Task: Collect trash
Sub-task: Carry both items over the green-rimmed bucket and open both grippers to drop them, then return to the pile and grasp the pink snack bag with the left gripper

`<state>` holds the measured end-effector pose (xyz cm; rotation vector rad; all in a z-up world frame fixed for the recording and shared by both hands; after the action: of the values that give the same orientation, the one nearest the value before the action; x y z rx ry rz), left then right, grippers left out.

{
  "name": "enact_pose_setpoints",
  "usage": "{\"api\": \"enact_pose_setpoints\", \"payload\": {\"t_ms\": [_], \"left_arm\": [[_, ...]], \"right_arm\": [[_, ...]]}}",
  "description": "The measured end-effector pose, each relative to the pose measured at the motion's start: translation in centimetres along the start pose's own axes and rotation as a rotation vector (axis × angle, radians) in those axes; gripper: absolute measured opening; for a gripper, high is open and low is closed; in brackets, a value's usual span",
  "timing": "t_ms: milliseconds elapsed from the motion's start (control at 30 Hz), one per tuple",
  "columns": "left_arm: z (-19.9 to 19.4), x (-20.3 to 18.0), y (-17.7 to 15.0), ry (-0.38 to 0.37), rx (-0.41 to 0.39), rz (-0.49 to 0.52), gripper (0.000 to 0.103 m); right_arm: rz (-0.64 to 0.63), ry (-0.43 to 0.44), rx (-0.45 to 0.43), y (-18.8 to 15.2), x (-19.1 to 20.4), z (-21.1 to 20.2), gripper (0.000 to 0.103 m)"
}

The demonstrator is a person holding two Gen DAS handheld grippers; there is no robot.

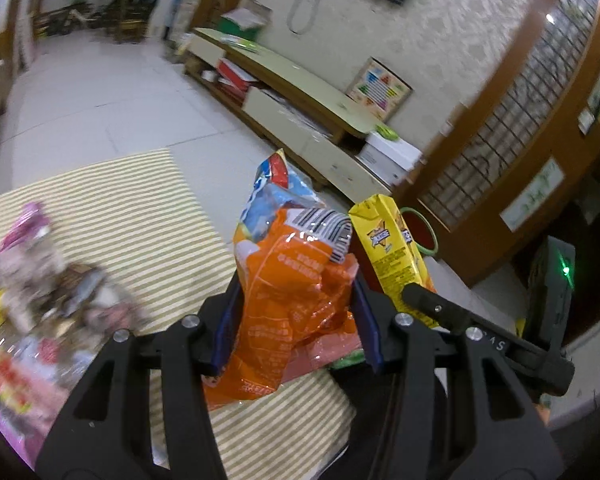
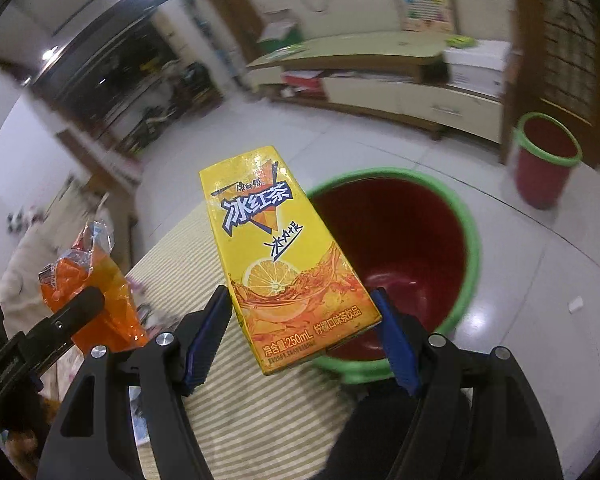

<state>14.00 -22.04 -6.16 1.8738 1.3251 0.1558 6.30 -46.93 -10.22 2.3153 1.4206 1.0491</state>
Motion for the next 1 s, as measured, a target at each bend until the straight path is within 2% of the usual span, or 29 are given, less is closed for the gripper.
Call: {"api": "enact_pose_setpoints", "payload": {"t_ms": [233,300,367,433,500,700,833,1000], "left_arm": [[5.9,-3.0,0.6,-0.038,0.087,0.095,0.049],[7.1,-3.5,0.6,-0.041,0.107,0.110,0.053],[7.5,-3.4,0.6,-0.026,0.111,0.097,0.066],[7.3,-3.1,0.6,-0.034,0.098,0.072,0.071],[6.6,-2.6,0.5,-0.027,0.088,0.063,0.077],[3.7,-0.6,-0.2,-0.002,0.054,0.008,0.078],[0.4,1.3,-1.8,0.053,0.018,-0.043,0.080],[-4.5,4.7,-4.6,0.162,-0.016,-0.089,0.081]], "right_arm": [[0.074,-0.046,-0.021,1.2,-2.3,0.0,0.069],[0.081,-0.071,-0.023,1.2,-2.6,0.2,0.070],[0.088,-0.100,-0.021,1.5,-3.0,0.7,0.071],[0.099,-0.105,-0.022,1.8,-3.4,1.0,0.071],[0.105,-0.112,-0.027,1.8,-3.5,0.9,0.072],[0.081,-0.105,-0.032,1.5,-2.4,0.2,0.073],[0.029,-0.086,-0.016,1.4,-0.6,0.6,0.074],[-0.052,-0.053,0.035,0.0,2.8,2.0,0.074]]}}
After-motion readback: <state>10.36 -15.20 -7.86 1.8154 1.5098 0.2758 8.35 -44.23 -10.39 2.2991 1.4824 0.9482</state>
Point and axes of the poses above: each gripper's, at about its wrist camera, not at the fingertips, and z roughly the way its jaws point, x to its left, y to its top, the point moved 3 cm from there along z, roughly the way its jaws point, and after that the axes turned 4 degrees about z, right-handed, at the moved point
